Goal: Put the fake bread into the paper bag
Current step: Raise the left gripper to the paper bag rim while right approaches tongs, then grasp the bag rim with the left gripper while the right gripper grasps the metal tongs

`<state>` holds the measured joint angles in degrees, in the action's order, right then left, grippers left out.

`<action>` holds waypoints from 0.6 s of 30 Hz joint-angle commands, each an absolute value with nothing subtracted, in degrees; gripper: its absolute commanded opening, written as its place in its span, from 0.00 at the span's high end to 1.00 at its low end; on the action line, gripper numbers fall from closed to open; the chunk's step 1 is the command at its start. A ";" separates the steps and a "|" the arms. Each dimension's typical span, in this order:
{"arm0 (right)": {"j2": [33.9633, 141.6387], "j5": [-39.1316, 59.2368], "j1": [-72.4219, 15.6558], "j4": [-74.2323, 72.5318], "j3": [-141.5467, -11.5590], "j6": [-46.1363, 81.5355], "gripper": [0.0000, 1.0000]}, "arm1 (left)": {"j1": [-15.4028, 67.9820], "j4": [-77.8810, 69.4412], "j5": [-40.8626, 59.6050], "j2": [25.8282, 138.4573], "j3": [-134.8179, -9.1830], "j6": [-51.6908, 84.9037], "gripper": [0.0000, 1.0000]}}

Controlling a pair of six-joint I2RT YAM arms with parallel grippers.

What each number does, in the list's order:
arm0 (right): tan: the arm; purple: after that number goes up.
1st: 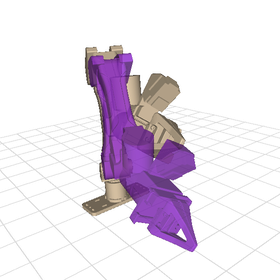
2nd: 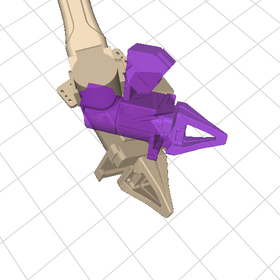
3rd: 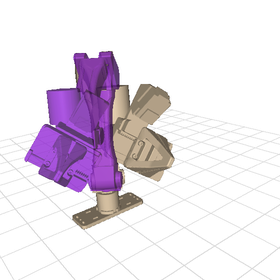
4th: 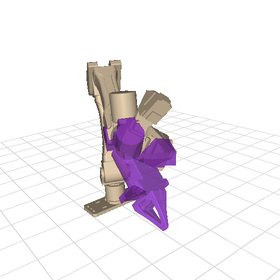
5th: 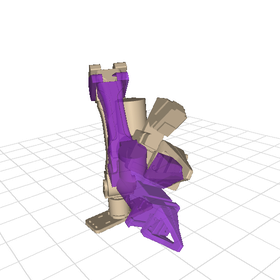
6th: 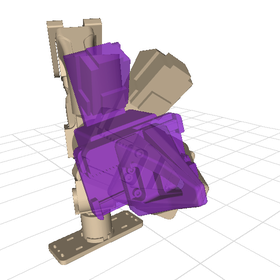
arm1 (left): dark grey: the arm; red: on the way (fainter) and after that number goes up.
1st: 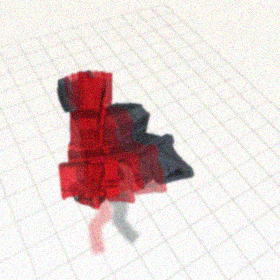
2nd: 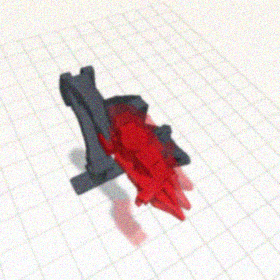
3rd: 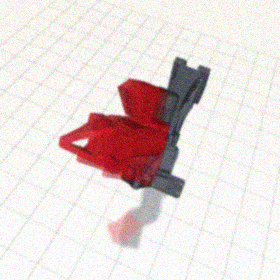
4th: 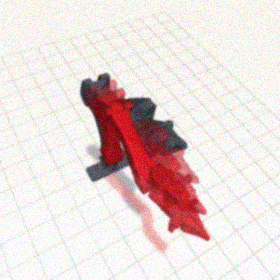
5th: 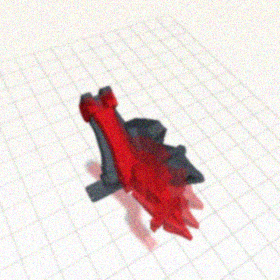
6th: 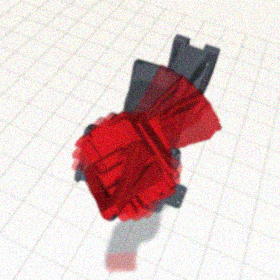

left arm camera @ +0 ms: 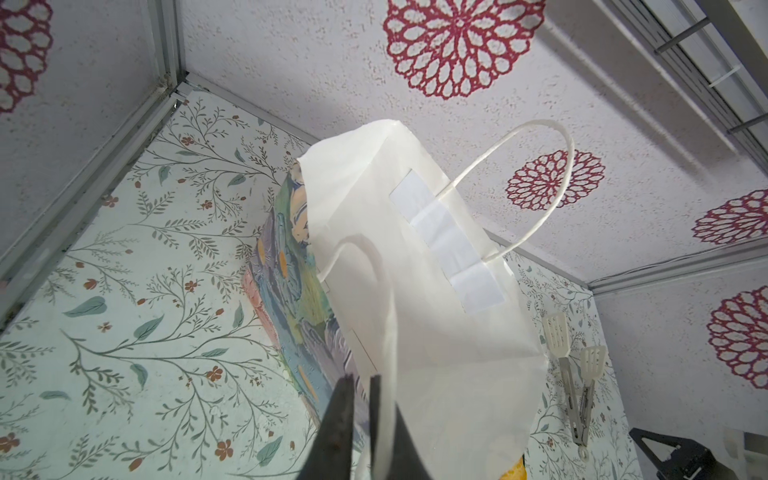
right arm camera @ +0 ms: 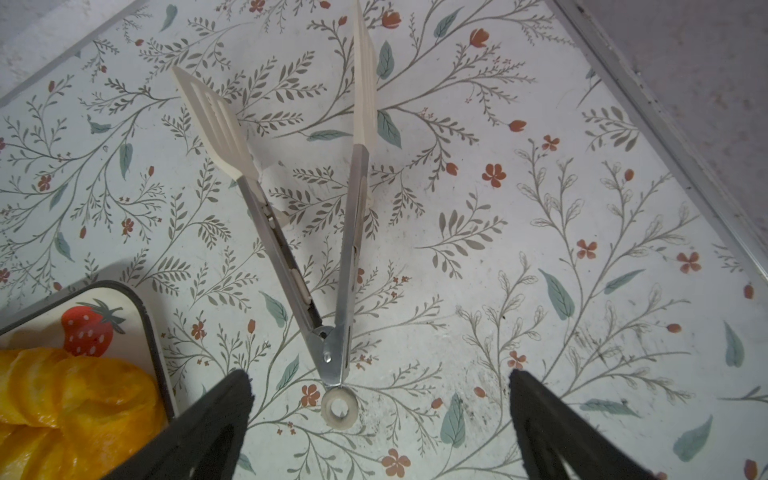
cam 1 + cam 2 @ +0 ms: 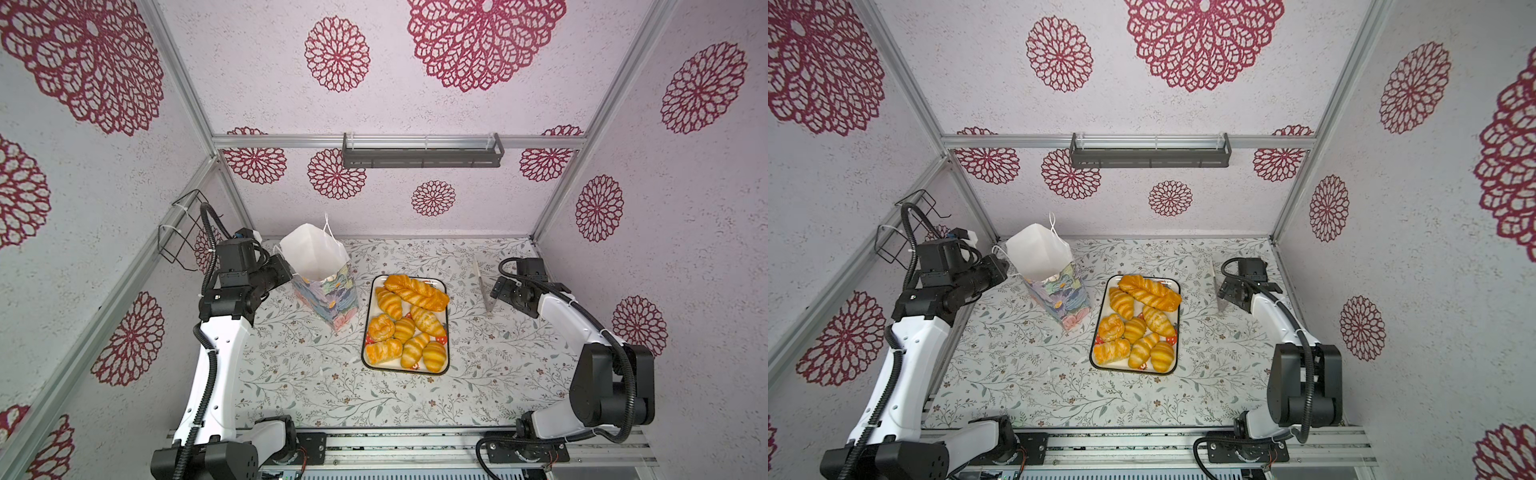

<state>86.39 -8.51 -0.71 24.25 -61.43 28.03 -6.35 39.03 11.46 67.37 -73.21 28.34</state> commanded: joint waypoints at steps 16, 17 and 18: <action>101.85 1.80 0.53 25.81 -74.03 22.91 0.01 | -10.02 34.11 13.39 67.54 -71.82 26.55 1.00; 102.86 2.00 0.53 26.20 -74.83 22.49 0.01 | -10.02 33.80 14.10 67.85 -71.61 26.62 1.00; 103.94 2.18 0.44 26.65 -75.65 22.13 0.01 | -10.01 33.52 14.77 68.00 -71.48 26.73 1.00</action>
